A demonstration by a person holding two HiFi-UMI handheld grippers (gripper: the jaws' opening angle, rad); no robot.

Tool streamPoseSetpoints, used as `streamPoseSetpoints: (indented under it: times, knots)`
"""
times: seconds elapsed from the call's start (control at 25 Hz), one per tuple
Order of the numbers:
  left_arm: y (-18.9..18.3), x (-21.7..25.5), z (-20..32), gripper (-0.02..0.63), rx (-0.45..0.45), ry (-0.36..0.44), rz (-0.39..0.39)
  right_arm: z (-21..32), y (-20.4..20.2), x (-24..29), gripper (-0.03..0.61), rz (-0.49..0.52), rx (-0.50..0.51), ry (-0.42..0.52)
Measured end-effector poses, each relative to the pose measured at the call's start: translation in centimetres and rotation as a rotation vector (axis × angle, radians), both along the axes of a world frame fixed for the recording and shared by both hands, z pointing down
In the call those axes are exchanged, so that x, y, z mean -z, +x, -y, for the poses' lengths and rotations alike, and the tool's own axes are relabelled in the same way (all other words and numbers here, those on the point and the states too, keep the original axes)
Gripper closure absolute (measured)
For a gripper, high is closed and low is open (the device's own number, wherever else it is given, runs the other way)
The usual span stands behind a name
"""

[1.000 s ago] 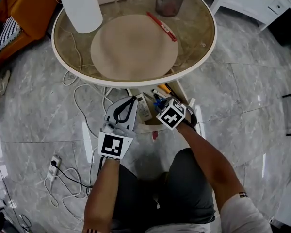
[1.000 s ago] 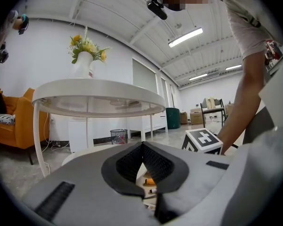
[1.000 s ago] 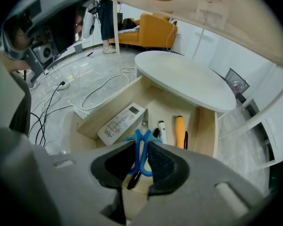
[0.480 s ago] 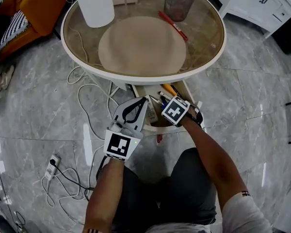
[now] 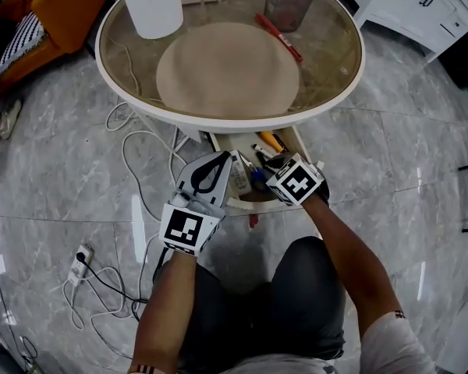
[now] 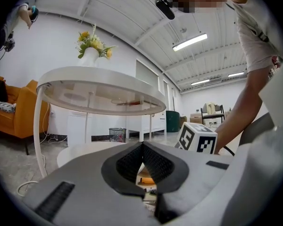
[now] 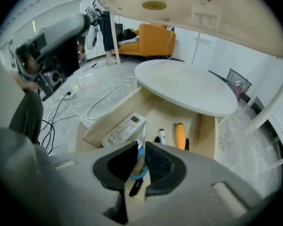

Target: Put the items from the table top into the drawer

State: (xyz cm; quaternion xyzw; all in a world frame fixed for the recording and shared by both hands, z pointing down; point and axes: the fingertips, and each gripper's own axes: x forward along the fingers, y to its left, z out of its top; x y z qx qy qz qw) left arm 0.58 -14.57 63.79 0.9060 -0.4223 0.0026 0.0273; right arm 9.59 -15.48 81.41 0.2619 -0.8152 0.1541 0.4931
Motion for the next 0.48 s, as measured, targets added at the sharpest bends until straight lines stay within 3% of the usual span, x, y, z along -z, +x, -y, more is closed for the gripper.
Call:
streamPoseSetpoints:
  times: [0.16,0.28,0.48]
  knots:
    - [0.5,-0.4,-0.2,0.614,-0.012,-0.004,0.017,-0.4,-1.4,3.3,0.577,0.107,0.015,0.06]
    - [0.4,-0.3,-0.3,0.614,-0.024,0.005,0.052,-1.1,-2.4,6.2,0.577,0.189,0.02,0.085]
    - [0.6,2.6,-1.4,0.614,-0.053,0.02,0.048,-3.1,-3.3,12.1,0.577,0.319,0.036,0.102]
